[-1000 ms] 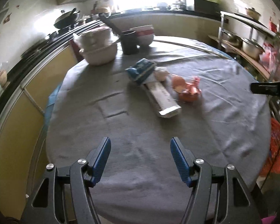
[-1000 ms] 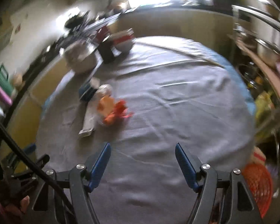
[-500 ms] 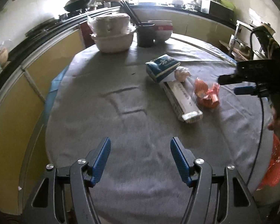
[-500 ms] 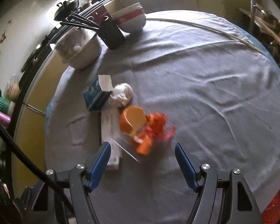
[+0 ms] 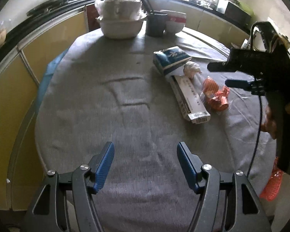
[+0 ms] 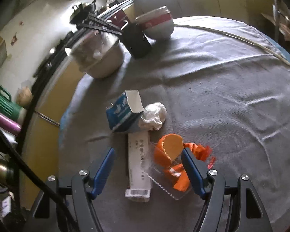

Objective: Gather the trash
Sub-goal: 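Lower the right tool onto the orange peel while the left tool approaches the white medicine box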

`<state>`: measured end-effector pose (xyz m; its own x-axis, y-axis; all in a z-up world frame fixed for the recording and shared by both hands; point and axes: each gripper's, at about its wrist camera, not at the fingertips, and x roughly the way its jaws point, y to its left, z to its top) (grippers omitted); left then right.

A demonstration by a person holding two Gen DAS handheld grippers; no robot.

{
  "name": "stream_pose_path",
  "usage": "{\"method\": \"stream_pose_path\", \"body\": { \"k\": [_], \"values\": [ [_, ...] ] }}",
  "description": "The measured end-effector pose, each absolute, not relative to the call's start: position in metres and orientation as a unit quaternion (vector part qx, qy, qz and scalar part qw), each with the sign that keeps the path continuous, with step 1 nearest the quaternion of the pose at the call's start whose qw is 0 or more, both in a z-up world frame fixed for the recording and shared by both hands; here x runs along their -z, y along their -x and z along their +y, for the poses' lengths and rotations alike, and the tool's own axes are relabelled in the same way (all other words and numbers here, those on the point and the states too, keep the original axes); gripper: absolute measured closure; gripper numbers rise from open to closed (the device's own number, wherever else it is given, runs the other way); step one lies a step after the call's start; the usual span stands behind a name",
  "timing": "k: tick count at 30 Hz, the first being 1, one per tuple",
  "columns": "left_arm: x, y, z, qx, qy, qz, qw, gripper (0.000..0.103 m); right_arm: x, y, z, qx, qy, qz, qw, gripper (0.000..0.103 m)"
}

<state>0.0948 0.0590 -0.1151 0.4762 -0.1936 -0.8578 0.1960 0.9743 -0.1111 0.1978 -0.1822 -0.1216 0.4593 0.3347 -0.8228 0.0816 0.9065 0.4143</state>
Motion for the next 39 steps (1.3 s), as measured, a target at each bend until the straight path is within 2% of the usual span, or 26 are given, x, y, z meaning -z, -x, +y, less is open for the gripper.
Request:
{"method": "stream_pose_path", "body": {
  "k": [5,10,12,15,19,22,25,31,36,39],
  "values": [
    [0.118,-0.092,0.069,0.099,-0.002,0.504,0.858,0.035,0.141,-0.181,-0.185,-0.110,-0.211,0.550,0.801,0.029],
    [0.123,-0.091,0.077,0.089,-0.006,0.510,0.855,0.035,0.151,-0.136,-0.192,-0.188,-0.283,0.579,0.741,0.029],
    [0.124,-0.091,0.078,0.088,-0.005,0.511,0.855,0.035,0.146,-0.122,-0.198,-0.166,-0.266,0.570,0.759,0.029],
    [0.123,-0.092,0.075,0.087,-0.004,0.512,0.854,0.035,0.132,-0.106,-0.203,-0.096,-0.181,0.543,0.814,0.029],
    [0.120,-0.088,0.067,0.097,-0.013,0.508,0.856,0.035,0.120,-0.095,-0.209,-0.053,-0.149,0.508,0.847,0.029],
    [0.122,-0.086,0.063,0.101,-0.015,0.511,0.854,0.035,0.115,-0.092,-0.207,-0.060,-0.162,0.500,0.849,0.034],
    [0.123,-0.085,0.059,0.104,-0.018,0.514,0.851,0.035,0.111,-0.094,-0.195,-0.066,-0.149,0.494,0.854,0.034],
    [0.118,-0.079,0.063,0.109,-0.020,0.505,0.856,0.035,0.123,-0.101,-0.241,0.000,-0.229,0.470,0.852,0.035],
    [0.117,-0.094,0.058,0.114,-0.015,0.509,0.853,0.035,0.141,-0.110,-0.267,0.017,-0.280,0.475,0.834,0.044],
    [0.110,-0.107,0.051,0.117,-0.014,0.505,0.855,0.035,0.153,-0.118,-0.264,0.011,-0.293,0.486,0.824,0.055]
  ]
}}
